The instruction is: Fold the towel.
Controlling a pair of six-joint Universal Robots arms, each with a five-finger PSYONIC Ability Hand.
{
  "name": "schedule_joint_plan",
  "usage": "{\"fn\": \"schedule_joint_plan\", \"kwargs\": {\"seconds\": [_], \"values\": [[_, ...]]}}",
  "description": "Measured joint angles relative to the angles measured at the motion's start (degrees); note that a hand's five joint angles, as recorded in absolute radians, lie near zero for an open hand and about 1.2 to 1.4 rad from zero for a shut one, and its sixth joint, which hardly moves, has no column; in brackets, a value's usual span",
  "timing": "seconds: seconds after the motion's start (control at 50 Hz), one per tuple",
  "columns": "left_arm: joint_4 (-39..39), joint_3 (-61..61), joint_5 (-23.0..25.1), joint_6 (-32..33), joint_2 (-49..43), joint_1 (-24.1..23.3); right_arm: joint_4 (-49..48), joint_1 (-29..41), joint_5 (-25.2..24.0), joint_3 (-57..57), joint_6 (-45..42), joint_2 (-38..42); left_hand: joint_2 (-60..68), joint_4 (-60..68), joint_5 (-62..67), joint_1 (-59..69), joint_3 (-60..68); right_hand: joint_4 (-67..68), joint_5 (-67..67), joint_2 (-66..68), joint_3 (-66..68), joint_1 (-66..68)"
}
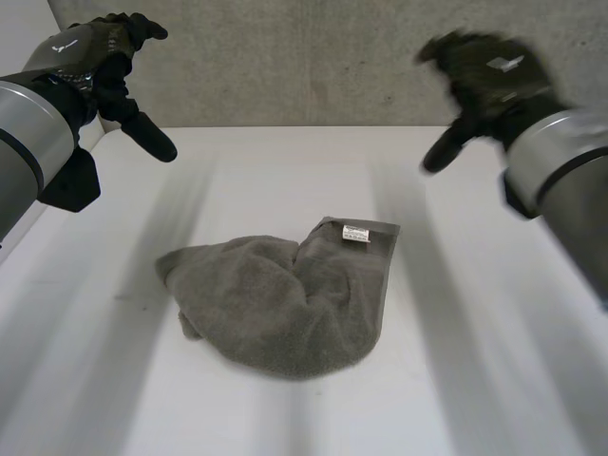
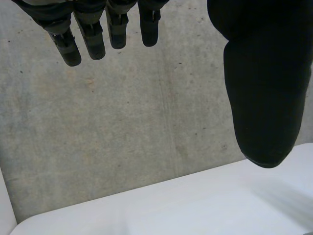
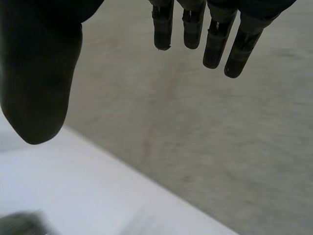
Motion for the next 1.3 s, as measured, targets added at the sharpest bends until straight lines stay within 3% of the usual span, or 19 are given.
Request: {"fn": "schedule_joint_plan", "kwargs": {"seconds": [0.18,0.72,0.84,1.04,1.12,1.3], "values": [[-4.1,2.8,-3.0,0.4,-0.1,0.1,5.1,-7.1,4.2,-1.3,1.8,-2.1,0.0,0.0,0.0,0.0,0.0,0.0,0.0,0.0,0.0,0.0],[-5.8,2.8,-3.1,0.7,-0.2,0.6,7.7,-7.2,2.6,-2.9,-5.3,-1.3,0.0,0.0,0.0,0.0,0.0,0.0,0.0,0.0,0.0,0.0],[-5.5,2.4,-2.2,1.1,-2.2,0.4,7.5,-6.7,-4.0,-2.6,-10.9,1.6,0.0,0.0,0.0,0.0,0.0,0.0,0.0,0.0,0.0,0.0],[-5.0,2.1,6.5,9.3,-14.9,1.6,7.4,-4.2,-21.9,-6.6,-23.1,16.8,0.0,0.0,0.0,0.0,0.0,0.0,0.0,0.0,0.0,0.0],[-3.1,1.2,9.5,12.8,-20.4,2.2,7.3,-1.7,-25.1,-11.6,-24.4,25.2,0.0,0.0,0.0,0.0,0.0,0.0,0.0,0.0,0.0,0.0],[4.6,-2.3,11.8,14.4,-27.5,2.0,7.2,3.3,-26.1,-20.4,-24.9,38.2,2.5,2.3,0.2,1.7,2.4,0.0,0.0,0.0,0.0,0.0]]}}
